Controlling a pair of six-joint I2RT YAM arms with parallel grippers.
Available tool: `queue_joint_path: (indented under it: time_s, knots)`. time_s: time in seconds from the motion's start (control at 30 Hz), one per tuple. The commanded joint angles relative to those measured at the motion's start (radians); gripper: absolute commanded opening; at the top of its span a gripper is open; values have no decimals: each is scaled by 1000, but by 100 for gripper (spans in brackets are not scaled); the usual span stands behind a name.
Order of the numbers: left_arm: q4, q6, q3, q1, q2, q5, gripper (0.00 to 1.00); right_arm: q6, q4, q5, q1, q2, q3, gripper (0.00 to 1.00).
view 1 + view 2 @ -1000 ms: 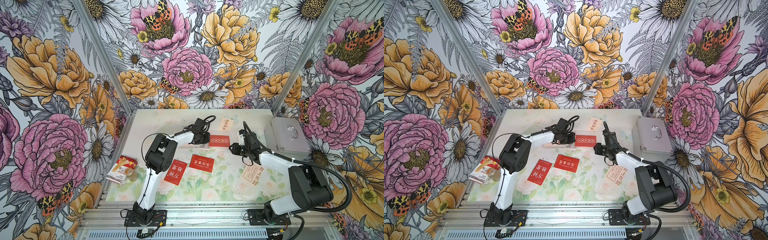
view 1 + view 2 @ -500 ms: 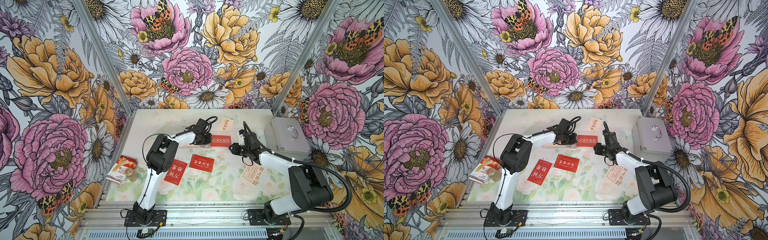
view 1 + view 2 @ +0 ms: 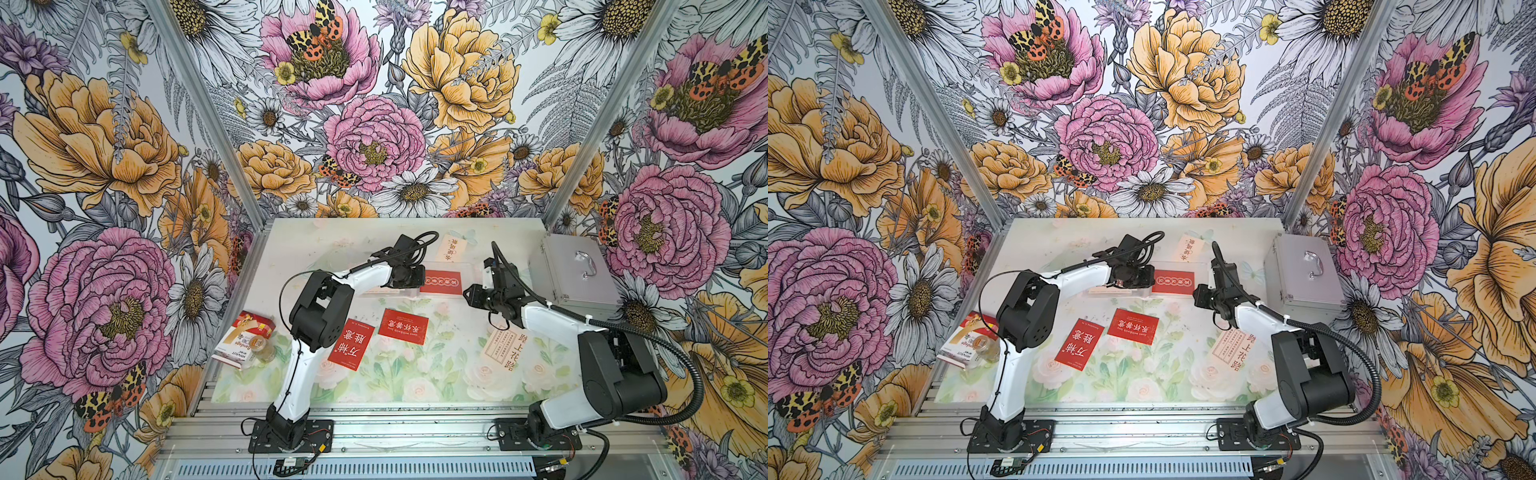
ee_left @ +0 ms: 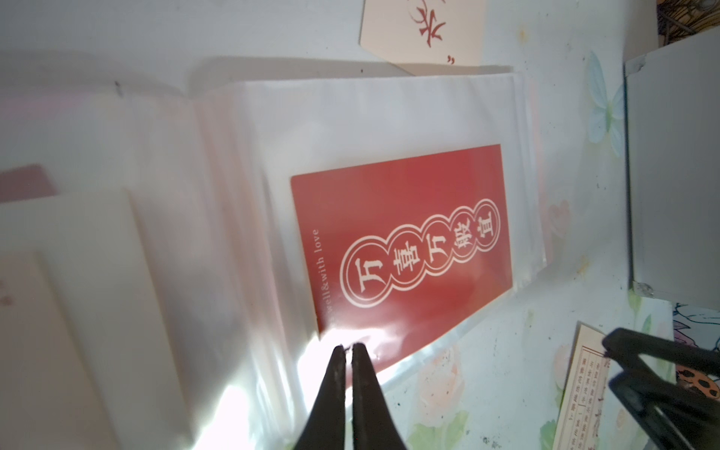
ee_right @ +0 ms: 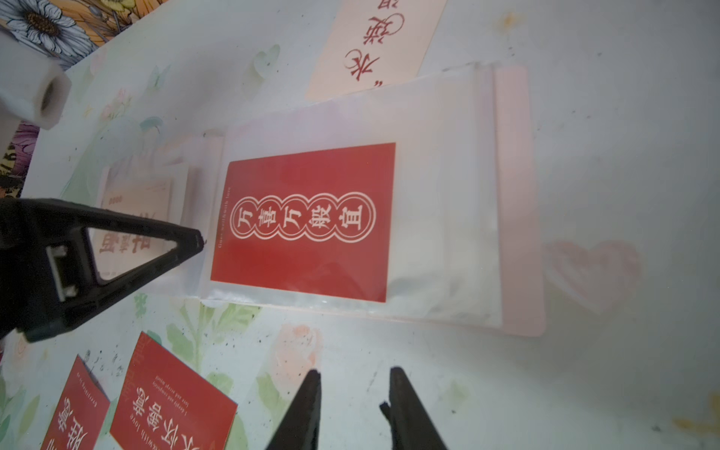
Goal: Place the photos into the photo albums
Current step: Insert the photo into the photo album, then turn the page of the photo album at the center of the board.
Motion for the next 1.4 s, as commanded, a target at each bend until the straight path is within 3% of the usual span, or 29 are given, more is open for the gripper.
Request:
queue_joint_path:
  time_s: [0.0, 0.23, 0.67, 0.87, 1.37]
  knots:
    - [-8, 30, 40, 6, -40, 22, 9, -9, 0, 35, -24, 4, -6, 34]
    - [-7, 19, 68, 27, 6, 43, 10, 31, -37, -25, -43, 124, 115, 36]
    - [-8, 21, 71, 25, 97, 90, 11, -1, -110, 69, -43, 341, 330, 37]
    - [-8, 26, 66, 22, 107, 93, 12, -5, -122, 56, -42, 415, 385, 37]
    - [-8, 23, 67, 22, 120, 98, 12, 1, -131, -10, -35, 396, 410, 37]
